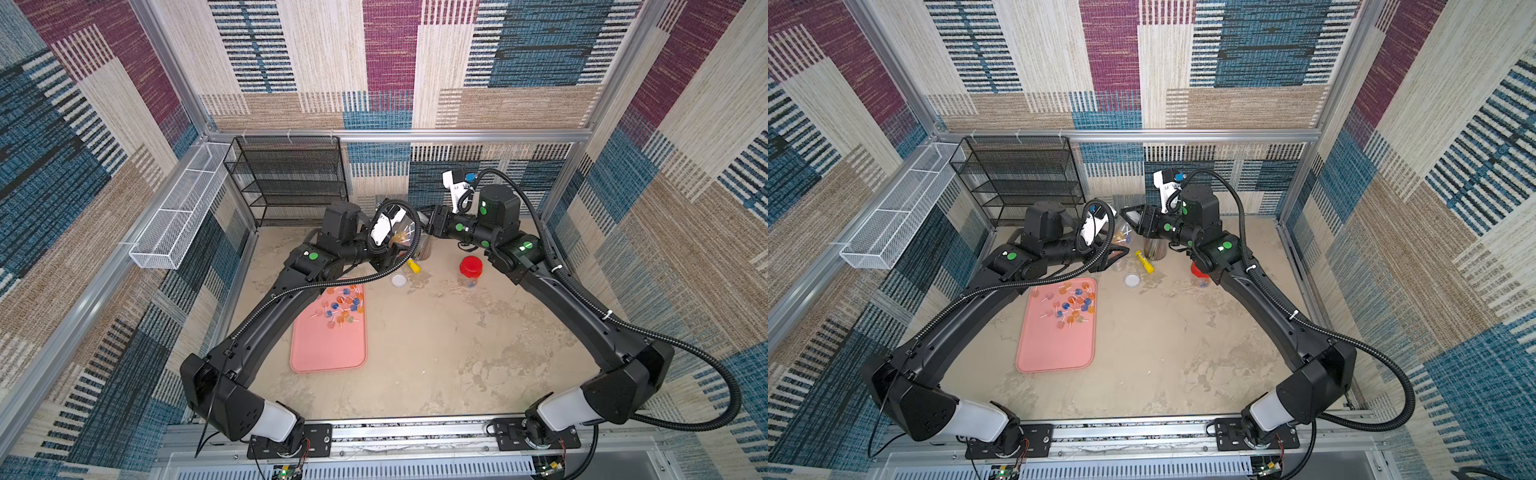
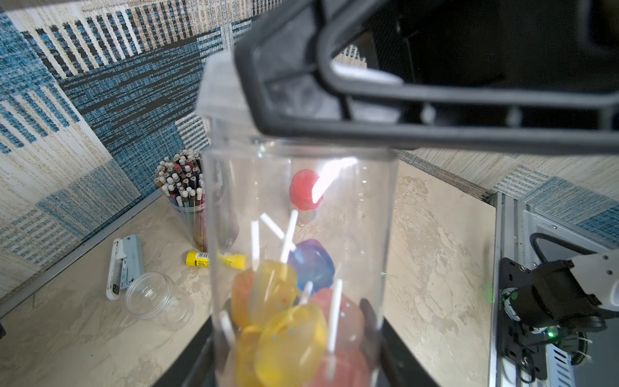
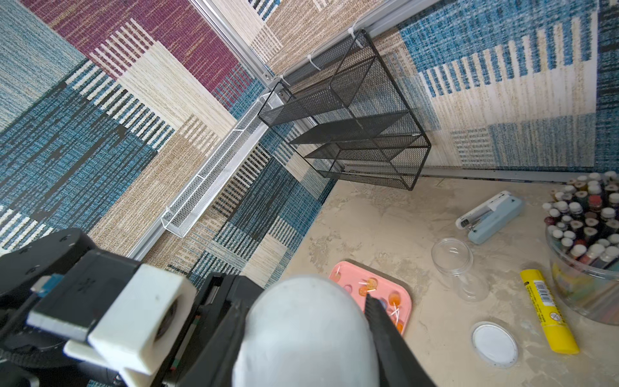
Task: Pour the candies out of the jar
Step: Unscrew the lid from the jar.
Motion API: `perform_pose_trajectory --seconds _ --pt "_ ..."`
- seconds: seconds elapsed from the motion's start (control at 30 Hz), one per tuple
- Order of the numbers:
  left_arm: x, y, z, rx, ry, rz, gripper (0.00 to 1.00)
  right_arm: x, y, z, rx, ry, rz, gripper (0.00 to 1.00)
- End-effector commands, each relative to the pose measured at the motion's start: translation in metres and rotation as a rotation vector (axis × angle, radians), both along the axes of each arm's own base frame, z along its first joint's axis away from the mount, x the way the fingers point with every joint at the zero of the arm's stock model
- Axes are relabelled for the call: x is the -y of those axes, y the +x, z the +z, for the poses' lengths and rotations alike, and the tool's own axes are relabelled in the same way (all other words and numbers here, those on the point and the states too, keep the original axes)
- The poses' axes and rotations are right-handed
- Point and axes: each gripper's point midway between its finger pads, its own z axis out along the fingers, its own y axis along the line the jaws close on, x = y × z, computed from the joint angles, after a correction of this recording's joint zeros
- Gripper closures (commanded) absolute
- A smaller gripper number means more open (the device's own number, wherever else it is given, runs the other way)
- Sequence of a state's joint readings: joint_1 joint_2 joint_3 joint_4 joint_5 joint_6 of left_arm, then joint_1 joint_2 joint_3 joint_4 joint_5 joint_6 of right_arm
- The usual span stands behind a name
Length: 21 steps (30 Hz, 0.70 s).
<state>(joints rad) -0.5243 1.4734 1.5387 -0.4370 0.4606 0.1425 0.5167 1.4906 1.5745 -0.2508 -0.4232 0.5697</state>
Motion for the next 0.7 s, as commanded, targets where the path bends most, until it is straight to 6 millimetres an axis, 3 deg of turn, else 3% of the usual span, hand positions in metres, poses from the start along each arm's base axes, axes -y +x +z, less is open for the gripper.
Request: perform_pose_trajectory --seconds 0.0,0.13,0.3,0.43,0.67 --pt "0.014 -0.019 0.028 0.029 -0.123 -0.177 1.00 -0.005 -0.020 0.031 0.152 0.012 0.112 0.61" --pt "0.019 -0.056 0.061 0.007 -0.266 -0.452 1.00 -0.002 -0.049 0.050 0.263 0.018 0.293 0.62" --pt "0.018 -0.080 0.081 -0.021 -0.339 -0.601 1.00 0.010 -0.083 0.063 0.365 0.023 0.444 0.63" --pt "0.018 -0.087 0.085 -0.046 -0.362 -0.639 1.00 0.014 -0.091 0.058 0.368 0.019 0.485 0.64" --pt "0.018 -0.086 0.083 -0.062 -0.362 -0.625 1.00 0.013 -0.086 0.055 0.357 0.007 0.478 0.63"
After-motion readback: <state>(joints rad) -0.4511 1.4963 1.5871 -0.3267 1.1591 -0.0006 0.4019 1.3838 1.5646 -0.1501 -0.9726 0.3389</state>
